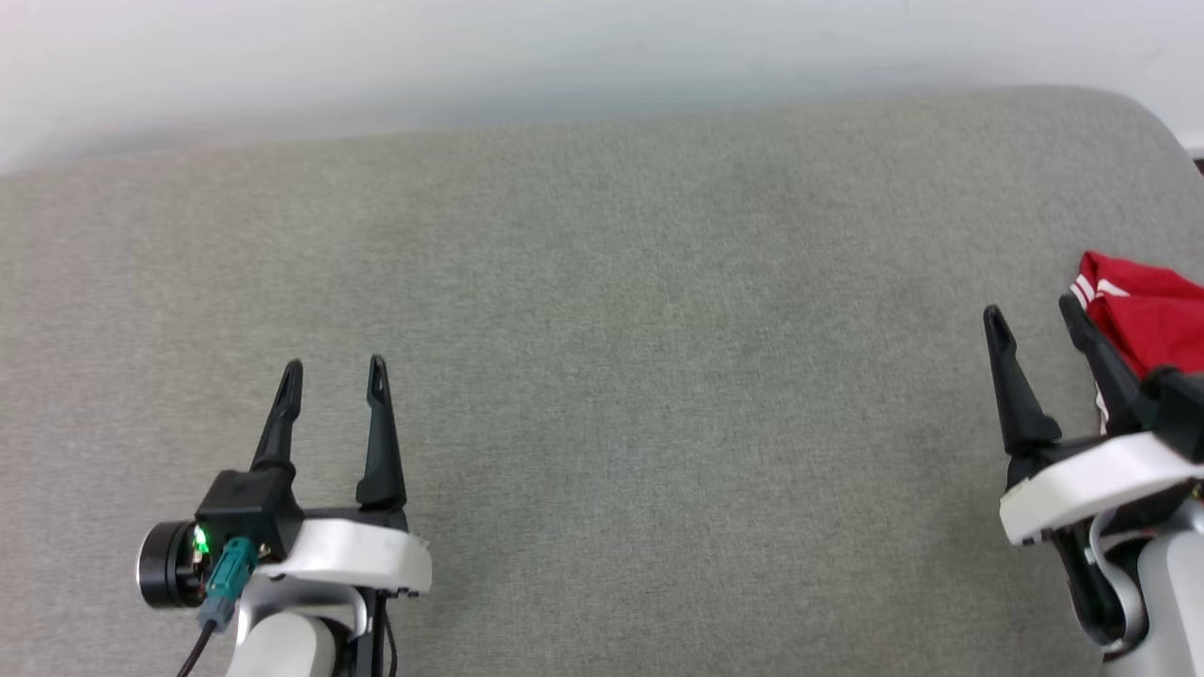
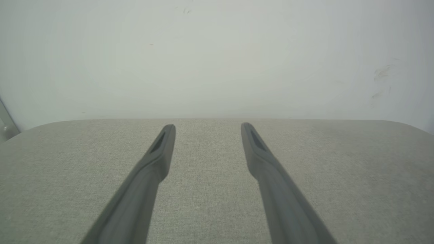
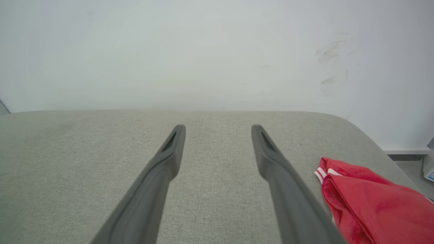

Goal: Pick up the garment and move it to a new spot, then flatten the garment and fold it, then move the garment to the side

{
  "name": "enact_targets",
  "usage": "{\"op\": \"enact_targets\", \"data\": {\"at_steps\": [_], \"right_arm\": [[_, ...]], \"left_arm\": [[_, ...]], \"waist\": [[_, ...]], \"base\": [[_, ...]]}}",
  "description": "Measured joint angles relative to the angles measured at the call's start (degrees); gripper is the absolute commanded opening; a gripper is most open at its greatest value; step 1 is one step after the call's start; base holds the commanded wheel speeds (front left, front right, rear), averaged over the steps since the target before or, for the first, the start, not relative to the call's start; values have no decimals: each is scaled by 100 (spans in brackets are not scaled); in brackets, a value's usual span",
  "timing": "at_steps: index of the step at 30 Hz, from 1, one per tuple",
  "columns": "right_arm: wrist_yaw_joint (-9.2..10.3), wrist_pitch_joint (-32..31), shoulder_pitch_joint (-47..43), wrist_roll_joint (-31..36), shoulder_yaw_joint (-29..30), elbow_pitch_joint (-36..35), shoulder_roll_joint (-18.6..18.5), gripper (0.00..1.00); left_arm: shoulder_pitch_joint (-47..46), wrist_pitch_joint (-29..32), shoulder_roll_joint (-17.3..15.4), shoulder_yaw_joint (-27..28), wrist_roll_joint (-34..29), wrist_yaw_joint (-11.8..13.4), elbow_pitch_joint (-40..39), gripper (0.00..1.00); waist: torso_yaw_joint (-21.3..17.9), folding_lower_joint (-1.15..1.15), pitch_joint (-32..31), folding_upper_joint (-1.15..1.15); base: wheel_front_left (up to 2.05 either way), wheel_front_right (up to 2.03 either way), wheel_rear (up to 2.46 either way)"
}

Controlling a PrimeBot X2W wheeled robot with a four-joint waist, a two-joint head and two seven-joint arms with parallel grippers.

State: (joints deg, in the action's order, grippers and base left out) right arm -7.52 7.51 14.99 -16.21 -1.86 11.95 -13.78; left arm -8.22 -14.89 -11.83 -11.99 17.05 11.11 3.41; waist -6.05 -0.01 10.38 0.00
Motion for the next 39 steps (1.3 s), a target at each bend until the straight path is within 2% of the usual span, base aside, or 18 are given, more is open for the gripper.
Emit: {"op": "enact_targets", "data": {"at_steps": [8, 16, 24, 39], "right_arm": [[0, -485, -944, 255, 261, -1136, 361, 100], [0, -837, -1581, 438, 409, -1929, 598, 100], [0, -956, -1692, 521, 474, -2160, 695, 100], [0, -956, -1694, 564, 459, -2230, 782, 100]], "left_arm": [[443, -2, -99, 68, -15, -103, 163, 100], [706, -2, -194, 111, 92, -253, 197, 100], [772, -9, -187, 113, 96, -352, 212, 100], [732, -10, -134, 203, 59, -390, 192, 100]], "waist": [[205, 0, -494, 0], [350, 0, -796, 0], [385, 0, -796, 0], [366, 1, -780, 0]], "base": [[0, 0, 0], [0, 0, 0], [0, 0, 0], [0, 0, 0]]}}
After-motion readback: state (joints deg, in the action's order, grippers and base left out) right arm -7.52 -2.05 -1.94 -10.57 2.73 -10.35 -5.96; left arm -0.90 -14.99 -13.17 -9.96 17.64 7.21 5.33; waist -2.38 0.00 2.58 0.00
